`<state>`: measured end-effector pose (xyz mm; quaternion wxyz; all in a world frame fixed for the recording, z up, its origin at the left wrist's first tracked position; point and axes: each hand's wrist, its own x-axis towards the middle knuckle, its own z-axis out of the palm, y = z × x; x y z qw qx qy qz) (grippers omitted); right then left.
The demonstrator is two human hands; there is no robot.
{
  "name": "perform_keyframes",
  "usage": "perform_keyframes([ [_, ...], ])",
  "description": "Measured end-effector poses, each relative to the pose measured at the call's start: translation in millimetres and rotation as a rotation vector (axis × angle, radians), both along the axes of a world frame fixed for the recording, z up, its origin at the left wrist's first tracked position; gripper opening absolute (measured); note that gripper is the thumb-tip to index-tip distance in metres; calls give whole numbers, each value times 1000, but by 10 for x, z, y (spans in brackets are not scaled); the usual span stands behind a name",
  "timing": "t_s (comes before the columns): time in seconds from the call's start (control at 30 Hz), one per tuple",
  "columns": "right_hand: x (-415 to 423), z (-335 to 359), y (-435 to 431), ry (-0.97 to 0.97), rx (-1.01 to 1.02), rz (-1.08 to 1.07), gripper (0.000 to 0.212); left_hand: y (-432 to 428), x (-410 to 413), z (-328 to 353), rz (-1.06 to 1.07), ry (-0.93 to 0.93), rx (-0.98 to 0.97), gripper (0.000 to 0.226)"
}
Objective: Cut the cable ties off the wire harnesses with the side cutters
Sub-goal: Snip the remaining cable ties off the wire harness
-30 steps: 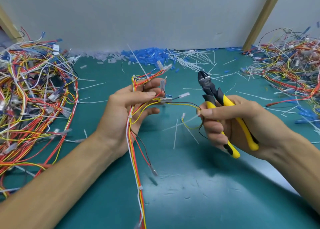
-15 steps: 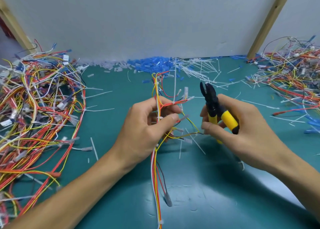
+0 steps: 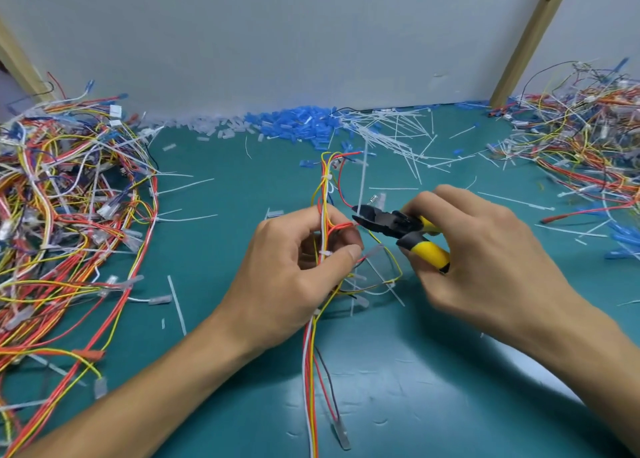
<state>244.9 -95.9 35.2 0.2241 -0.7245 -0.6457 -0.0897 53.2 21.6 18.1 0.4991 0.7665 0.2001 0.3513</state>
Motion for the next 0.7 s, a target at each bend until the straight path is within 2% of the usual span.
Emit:
perform_keyframes([
  [0.1, -10, 36, -9, -43, -25, -17, 22, -2, -2, -12, -2, -10, -8, 10],
  [0.2, -47, 70, -29, -77, -71, 26, 13, -4, 0, -17, -24, -16, -42, 17],
  [0.27, -59, 78, -50, -27, -127, 36, 9, -5, -10, -13, -45, -26, -62, 24],
  [0.4, -55, 49, -57, 267, -210, 93, 25, -22, -22, 17, -37, -89, -91, 14],
  [0.5, -44, 87, -45, 451, -247, 147, 28, -22, -12, 31, 41, -119, -45, 6],
  [0.7, 11, 219, -49, 852, -492, 216, 33, 8, -11, 35, 99, -130, -25, 5],
])
